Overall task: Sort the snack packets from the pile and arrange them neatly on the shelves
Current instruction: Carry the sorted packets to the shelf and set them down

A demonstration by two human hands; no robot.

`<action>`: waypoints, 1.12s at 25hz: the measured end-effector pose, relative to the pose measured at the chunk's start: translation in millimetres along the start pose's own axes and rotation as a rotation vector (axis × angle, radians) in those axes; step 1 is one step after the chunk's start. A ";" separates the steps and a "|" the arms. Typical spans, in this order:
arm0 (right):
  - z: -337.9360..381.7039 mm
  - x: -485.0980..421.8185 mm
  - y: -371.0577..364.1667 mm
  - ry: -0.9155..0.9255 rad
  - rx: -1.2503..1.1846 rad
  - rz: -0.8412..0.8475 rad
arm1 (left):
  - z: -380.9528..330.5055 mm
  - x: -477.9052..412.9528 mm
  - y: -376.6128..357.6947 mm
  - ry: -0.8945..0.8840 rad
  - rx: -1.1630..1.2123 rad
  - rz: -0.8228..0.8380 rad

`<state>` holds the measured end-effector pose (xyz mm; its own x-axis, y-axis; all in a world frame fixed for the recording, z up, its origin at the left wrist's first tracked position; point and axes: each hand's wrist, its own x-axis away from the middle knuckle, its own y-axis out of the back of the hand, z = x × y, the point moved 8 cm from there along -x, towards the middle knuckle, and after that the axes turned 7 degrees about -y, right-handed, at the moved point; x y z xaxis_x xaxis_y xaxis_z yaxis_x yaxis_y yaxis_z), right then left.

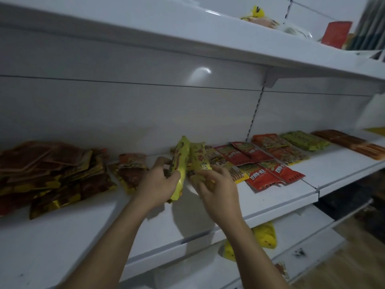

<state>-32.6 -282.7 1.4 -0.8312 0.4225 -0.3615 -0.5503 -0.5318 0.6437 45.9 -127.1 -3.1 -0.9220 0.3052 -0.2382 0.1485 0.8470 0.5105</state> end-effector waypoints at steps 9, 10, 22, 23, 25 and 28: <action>-37.6 26.4 59.5 -0.151 -0.303 -0.189 | -33.9 11.6 -59.2 -0.030 0.440 0.211; -42.4 28.6 66.8 -0.150 -0.331 -0.198 | -39.1 13.8 -66.5 -0.021 0.465 0.218; -211.4 79.0 259.9 -0.227 -0.375 -0.340 | -196.6 81.4 -288.1 -0.044 0.694 0.379; -224.4 84.1 276.3 -0.231 -0.377 -0.353 | -208.0 86.2 -308.4 -0.041 0.698 0.401; -248.4 94.1 310.7 -0.252 -0.340 -0.402 | -228.8 92.2 -348.2 -0.043 0.671 0.416; -279.9 101.4 343.3 -0.304 -0.316 -0.456 | -250.9 96.7 -394.9 -0.028 0.667 0.436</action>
<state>-328.2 -627.8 -3.0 -0.4731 0.8229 -0.3148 -0.8795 -0.4204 0.2229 -191.6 -541.3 -20.4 -0.7236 0.6724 -0.1559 0.6846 0.7280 -0.0375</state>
